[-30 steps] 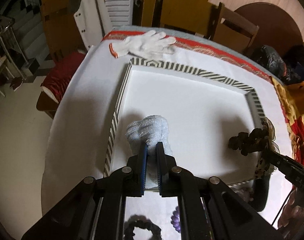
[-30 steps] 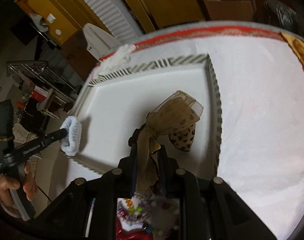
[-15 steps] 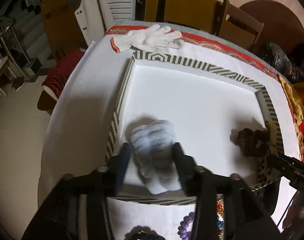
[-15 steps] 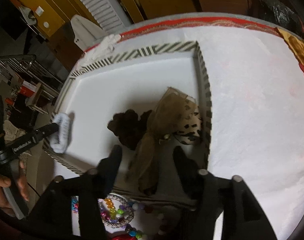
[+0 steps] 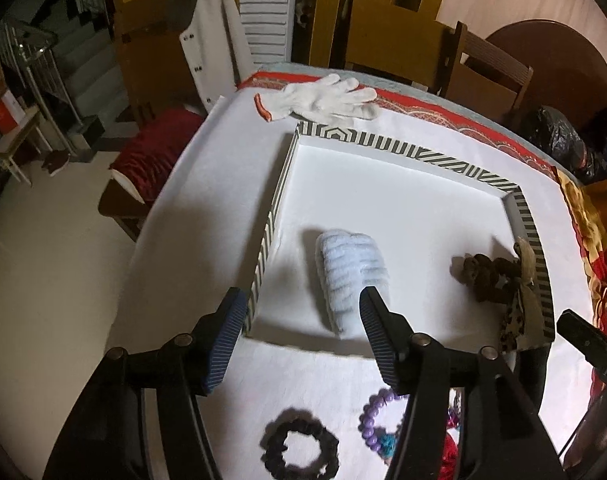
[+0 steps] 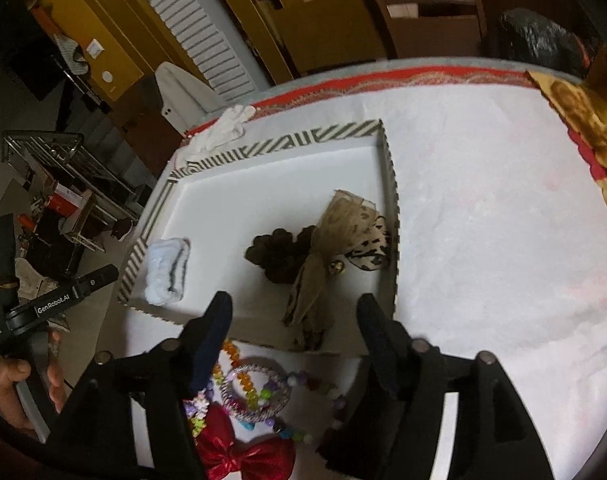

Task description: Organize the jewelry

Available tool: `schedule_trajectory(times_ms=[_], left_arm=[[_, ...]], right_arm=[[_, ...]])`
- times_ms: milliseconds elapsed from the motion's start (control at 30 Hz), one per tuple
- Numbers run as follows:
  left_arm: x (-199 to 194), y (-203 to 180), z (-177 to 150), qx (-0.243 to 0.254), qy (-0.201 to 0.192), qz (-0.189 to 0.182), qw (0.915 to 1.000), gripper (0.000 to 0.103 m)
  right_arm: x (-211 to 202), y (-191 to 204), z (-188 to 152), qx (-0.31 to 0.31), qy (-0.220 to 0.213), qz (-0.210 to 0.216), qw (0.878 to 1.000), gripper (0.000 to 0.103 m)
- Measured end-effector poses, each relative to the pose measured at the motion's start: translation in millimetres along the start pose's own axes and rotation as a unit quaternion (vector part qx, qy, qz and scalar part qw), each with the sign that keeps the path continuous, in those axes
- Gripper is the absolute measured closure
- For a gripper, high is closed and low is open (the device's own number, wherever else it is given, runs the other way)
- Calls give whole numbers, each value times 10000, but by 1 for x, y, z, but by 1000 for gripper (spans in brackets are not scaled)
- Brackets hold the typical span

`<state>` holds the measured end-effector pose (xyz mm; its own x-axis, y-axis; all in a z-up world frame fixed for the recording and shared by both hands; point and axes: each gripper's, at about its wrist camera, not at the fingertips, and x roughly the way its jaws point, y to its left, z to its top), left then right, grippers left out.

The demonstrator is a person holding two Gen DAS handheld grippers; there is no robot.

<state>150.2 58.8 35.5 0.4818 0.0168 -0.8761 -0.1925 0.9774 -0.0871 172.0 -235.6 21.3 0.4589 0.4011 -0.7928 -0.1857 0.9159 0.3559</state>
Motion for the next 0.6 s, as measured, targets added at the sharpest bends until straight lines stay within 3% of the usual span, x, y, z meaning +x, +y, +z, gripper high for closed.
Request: schedule_trajectory(times_ms=[300,600], left_arm=[[-46,-4,-33,-49,-418,-138,9990,57],[-79,-6,-72,-98,-475,-184,9987,50]], right_arm=[[-39,5,-26,-51,-229,172,9996,22],[-75,-5,-69,-155,-296,78,9994,14]])
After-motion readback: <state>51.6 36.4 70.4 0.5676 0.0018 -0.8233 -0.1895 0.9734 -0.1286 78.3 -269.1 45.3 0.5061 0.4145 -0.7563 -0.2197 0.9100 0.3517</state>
